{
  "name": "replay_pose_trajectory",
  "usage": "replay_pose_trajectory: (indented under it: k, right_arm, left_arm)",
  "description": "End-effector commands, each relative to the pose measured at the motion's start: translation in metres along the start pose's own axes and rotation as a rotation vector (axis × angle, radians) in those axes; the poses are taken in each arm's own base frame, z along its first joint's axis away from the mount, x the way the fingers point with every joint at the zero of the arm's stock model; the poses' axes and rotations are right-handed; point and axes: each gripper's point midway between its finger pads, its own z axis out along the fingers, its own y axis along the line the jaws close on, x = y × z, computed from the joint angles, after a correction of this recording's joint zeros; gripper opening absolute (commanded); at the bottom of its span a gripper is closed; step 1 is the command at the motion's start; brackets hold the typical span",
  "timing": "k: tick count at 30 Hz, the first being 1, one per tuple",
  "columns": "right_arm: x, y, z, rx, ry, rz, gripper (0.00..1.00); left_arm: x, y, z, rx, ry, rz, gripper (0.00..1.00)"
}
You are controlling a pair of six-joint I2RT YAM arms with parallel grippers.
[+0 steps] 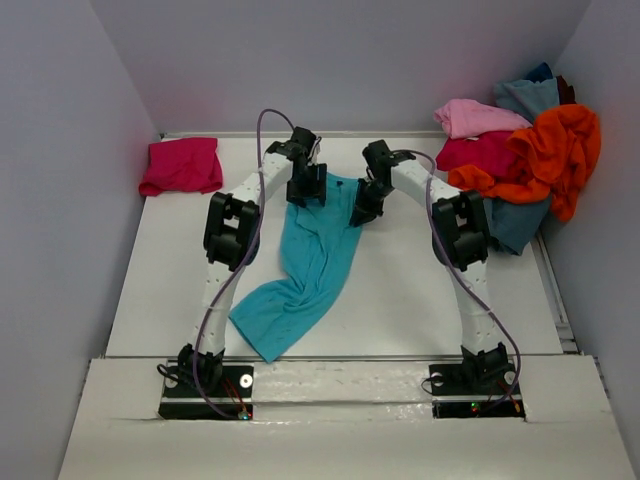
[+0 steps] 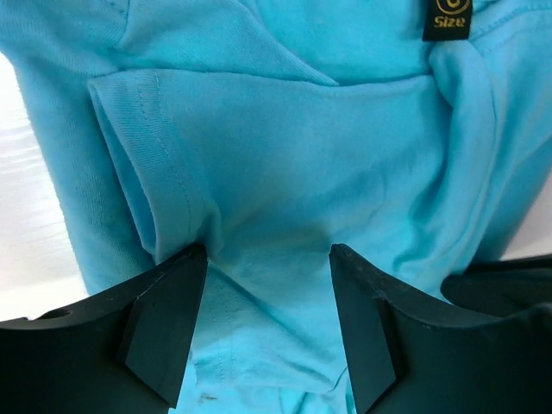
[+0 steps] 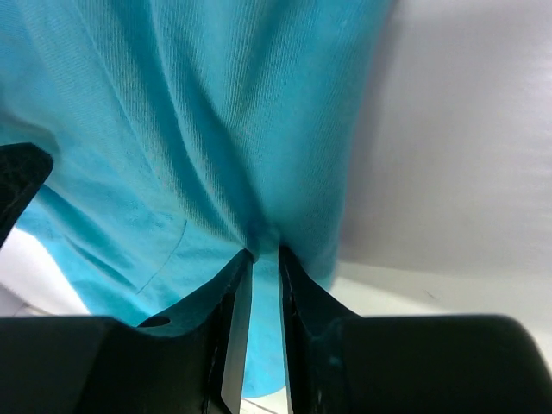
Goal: Fold and stack the t-shirts
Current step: Fold the tshirt
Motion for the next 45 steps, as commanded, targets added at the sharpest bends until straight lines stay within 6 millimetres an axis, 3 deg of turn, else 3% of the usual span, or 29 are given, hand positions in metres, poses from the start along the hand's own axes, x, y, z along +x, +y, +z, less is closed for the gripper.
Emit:
replay_pose_trajectory:
  k: [1,2,3,7,9,12,14,15,18,20,21,24,25,28,29,31,32,33,38,42,45]
  right_arm:
    - [-0.007,-0.001,0.022,0.027,0.026,-0.02,0.26]
    - [-0.008,-0.005,0.035,0.042,0.044,-0.027,0.26]
    - [-0.015,0.003,0.027,0.025,0.022,-0.042,0.27]
    - [-0.032,0.01,0.044,0.008,0.012,-0.081,0.29]
    - [-0.044,0.024,0.04,-0.042,-0.031,-0.102,0.29]
    - [-0.05,0.043,0.014,-0.109,-0.083,-0.111,0.38]
    - [-0.048,0.047,0.004,-0.131,-0.099,-0.124,0.49]
    - [-0.042,0.054,-0.012,-0.137,-0.113,-0.152,0.55]
    - [-0.032,0.062,-0.04,-0.143,-0.121,-0.2,0.59]
    - [-0.013,0.068,-0.05,-0.139,-0.095,-0.238,0.59]
    - [-0.006,0.075,-0.068,-0.155,-0.107,-0.257,0.59]
    - [0.034,0.082,-0.075,-0.169,-0.041,-0.309,0.59]
    - [0.046,0.089,-0.09,-0.188,-0.043,-0.334,0.59]
    - [0.098,0.092,-0.088,-0.174,0.043,-0.398,0.59]
    - [0.11,0.095,-0.096,-0.181,0.048,-0.417,0.59]
    - [0.145,0.093,-0.09,-0.172,0.108,-0.451,0.59]
    - [0.155,0.096,-0.097,-0.185,0.109,-0.452,0.59]
    - [0.168,0.088,-0.092,-0.176,0.142,-0.448,0.59]
    - [0.204,0.091,-0.083,-0.212,0.191,-0.449,0.59]
    - [0.223,0.088,-0.064,-0.194,0.225,-0.448,0.59]
    - [0.242,0.099,-0.052,-0.22,0.257,-0.462,0.59]
  left_arm:
    - [0.003,0.048,0.009,-0.21,0.014,-0.006,0.73]
    - [0.0,0.054,0.014,-0.241,0.006,-0.006,0.73]
    - [-0.006,0.055,0.01,-0.26,-0.012,-0.008,0.73]
    - [-0.01,0.071,0.022,-0.323,-0.016,-0.03,0.73]
    - [-0.015,0.074,0.027,-0.339,-0.03,-0.042,0.73]
    - [-0.019,0.084,0.031,-0.371,-0.043,-0.059,0.73]
    - [-0.024,0.093,0.033,-0.393,-0.058,-0.068,0.73]
    - [-0.028,0.094,0.036,-0.399,-0.069,-0.065,0.74]
    - [-0.039,0.098,0.037,-0.394,-0.102,-0.074,0.74]
    - [-0.046,0.101,0.037,-0.387,-0.123,-0.082,0.74]
    - [-0.049,0.104,0.035,-0.384,-0.129,-0.095,0.74]
    - [-0.051,0.102,0.035,-0.377,-0.137,-0.12,0.74]
    - [-0.05,0.101,0.035,-0.376,-0.134,-0.129,0.74]
    - [-0.055,0.109,0.032,-0.368,-0.149,-0.179,0.74]
    - [-0.059,0.108,0.029,-0.369,-0.161,-0.188,0.74]
    - [-0.07,0.118,0.02,-0.37,-0.194,-0.232,0.74]
    - [-0.075,0.127,0.015,-0.359,-0.204,-0.263,0.74]
    - [-0.079,0.131,0.012,-0.352,-0.218,-0.283,0.74]
    - [-0.101,0.14,-0.008,-0.33,-0.286,-0.301,0.74]
    - [-0.098,0.148,-0.005,-0.34,-0.272,-0.295,0.74]
    - [-0.093,0.16,-0.003,-0.372,-0.256,-0.293,0.74]
